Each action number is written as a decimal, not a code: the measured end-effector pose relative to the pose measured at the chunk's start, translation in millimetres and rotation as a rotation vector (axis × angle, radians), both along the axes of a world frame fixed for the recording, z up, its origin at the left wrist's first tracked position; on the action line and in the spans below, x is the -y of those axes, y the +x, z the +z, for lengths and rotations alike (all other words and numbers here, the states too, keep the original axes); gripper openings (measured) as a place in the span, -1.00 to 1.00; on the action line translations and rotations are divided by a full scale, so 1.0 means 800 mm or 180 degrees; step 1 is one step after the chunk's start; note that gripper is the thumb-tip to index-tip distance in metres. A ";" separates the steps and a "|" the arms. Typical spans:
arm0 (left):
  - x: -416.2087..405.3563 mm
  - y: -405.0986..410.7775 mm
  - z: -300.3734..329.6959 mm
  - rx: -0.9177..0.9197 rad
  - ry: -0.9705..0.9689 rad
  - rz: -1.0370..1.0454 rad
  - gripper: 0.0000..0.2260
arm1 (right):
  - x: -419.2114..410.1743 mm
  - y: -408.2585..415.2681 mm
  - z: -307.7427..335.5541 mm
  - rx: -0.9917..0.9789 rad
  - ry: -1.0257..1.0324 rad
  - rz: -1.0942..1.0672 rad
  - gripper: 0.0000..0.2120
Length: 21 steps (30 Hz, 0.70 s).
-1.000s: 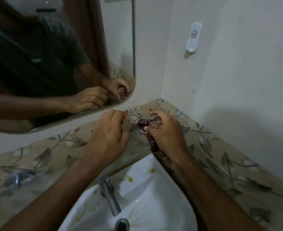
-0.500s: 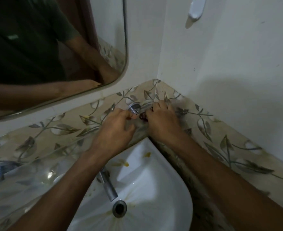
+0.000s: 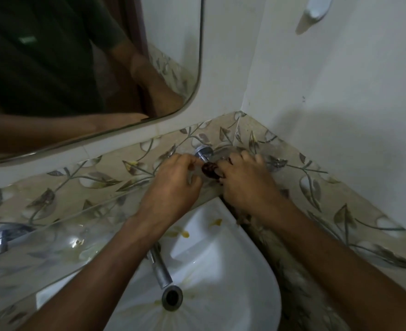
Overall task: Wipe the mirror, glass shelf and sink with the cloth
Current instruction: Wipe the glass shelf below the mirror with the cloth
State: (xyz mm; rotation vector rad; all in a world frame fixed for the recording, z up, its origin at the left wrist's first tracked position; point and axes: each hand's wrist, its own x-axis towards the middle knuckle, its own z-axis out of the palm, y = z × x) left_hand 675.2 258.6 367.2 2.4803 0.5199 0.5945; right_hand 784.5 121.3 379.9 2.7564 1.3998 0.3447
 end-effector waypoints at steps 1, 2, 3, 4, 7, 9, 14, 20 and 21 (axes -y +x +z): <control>0.000 0.002 0.000 -0.0013 0.0033 -0.0014 -0.73 | 0.000 0.010 0.001 0.0103 -0.0040 -0.0112 -0.66; 0.000 0.005 0.001 -0.0036 0.0060 -0.0027 -0.73 | -0.004 0.020 0.000 0.0198 0.0001 -0.0269 -0.70; 0.001 0.007 0.002 -0.0064 0.0072 -0.0036 -0.72 | -0.009 0.028 -0.003 0.0313 0.0068 -0.0428 -0.74; 0.003 0.011 0.003 -0.0092 0.0068 -0.0043 -0.71 | -0.014 0.030 -0.005 0.0406 0.0081 -0.0562 -0.74; 0.008 0.018 0.004 -0.0154 0.0100 -0.0079 -0.69 | -0.023 0.020 -0.012 0.0442 0.0225 -0.0754 -0.57; 0.009 0.018 0.001 -0.0181 0.0126 -0.0119 -0.67 | -0.017 0.007 -0.018 0.0437 0.0216 -0.0684 -0.64; 0.011 0.014 -0.005 -0.0168 0.0204 -0.0212 -0.66 | -0.009 0.012 -0.021 0.0342 0.0410 -0.0652 -0.82; 0.010 0.011 -0.003 -0.0119 0.0219 -0.0173 -0.64 | -0.027 0.028 -0.028 0.0529 0.0526 -0.0689 -0.78; 0.009 0.010 -0.004 -0.0103 0.0223 -0.0163 -0.64 | -0.023 0.022 -0.030 0.0505 0.0486 -0.0580 -0.80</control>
